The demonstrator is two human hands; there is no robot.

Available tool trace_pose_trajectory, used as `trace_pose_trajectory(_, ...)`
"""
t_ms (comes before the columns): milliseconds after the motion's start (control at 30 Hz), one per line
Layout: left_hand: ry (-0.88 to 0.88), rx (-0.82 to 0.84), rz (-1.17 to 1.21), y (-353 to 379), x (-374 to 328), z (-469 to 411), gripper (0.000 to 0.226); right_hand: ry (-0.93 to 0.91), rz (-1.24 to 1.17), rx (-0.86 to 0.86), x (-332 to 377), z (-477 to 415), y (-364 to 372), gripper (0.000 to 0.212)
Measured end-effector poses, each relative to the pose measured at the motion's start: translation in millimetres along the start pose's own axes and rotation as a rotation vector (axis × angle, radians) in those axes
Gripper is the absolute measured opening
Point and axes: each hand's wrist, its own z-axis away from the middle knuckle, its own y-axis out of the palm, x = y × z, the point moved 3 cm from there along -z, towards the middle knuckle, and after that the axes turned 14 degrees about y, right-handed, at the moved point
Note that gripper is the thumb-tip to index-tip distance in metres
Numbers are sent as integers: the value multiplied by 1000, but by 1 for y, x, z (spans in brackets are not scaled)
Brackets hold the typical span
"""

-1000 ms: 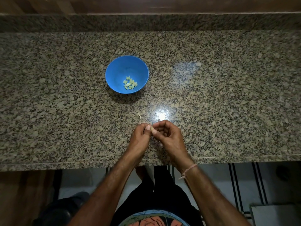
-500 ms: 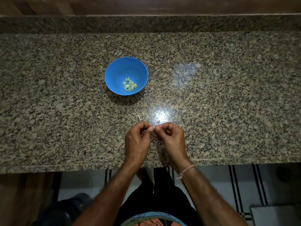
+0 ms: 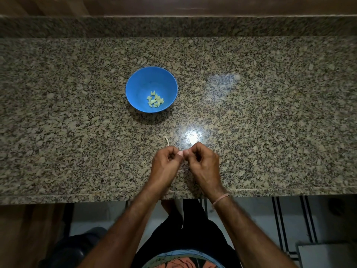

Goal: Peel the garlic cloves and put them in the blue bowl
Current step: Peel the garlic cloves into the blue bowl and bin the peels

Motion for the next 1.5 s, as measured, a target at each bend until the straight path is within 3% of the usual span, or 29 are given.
trace_pose_trajectory(67, 209, -48, -277, 0, -7, 0, 23, 234, -136, 111, 0, 0, 1, 23)
trace_pose_trajectory(167, 479, -84, -434, 2, -9, 2, 23, 645, -480, 372, 4, 1, 2, 19)
trace_pose_trajectory(233, 583, -67, -496, 1, -5, -1, 24, 849, -579, 439, 4, 3, 3, 16)
trace_pose_trajectory(300, 577, -40, -488, 0, -4, -2, 25, 898, -642, 470, 3, 4, 5, 15)
trace_pose_trajectory(400, 364, 1, -284, -4, -1, -2, 24, 635, -543, 408, 3, 6, 8, 17)
trace_pose_trajectory(533, 57, 102, -42, -9, 0, -4, 25, 113, -148, 129, 0, 5, 6, 21)
trace_pose_trajectory(633, -126, 177, 184, -12, 7, -5, 22, -124, 38, 17, 4, 4, 3, 23)
trace_pose_trajectory(700, -155, 167, 229, -10, 8, -2, 22, -114, 79, 22, 3, 4, 2, 22)
trace_pose_trajectory(733, -83, 140, 140, -10, 6, -1, 23, -38, 40, 58, 2, 4, 3, 22)
trace_pose_trajectory(800, 157, 80, -133, -7, 0, 1, 25, 223, -167, 188, 0, 3, 3, 22)
trace_pose_trajectory(867, 315, 18, -248, -4, -4, 3, 23, 485, -410, 342, 3, 6, 4, 23)
trace_pose_trajectory(933, 338, -46, -222, -5, -1, 4, 17, 633, -527, 416, 5, 9, 3, 21)
trace_pose_trajectory(1033, 303, -116, -126, -4, 5, 7, 14, 702, -608, 450, 5, 14, 5, 24)
trace_pose_trajectory(1200, 215, -190, -52, -1, 5, 15, 19, 588, -738, 404, 4, 21, 11, 24)
trace_pose_trajectory(1400, 173, -201, -79, -1, 6, 15, 21, 148, -270, 39, 3, 29, 13, 26)
trace_pose_trajectory(1500, 11, -165, 76, 2, 15, 12, 25, -46, -97, -74, 7, 27, 9, 21)
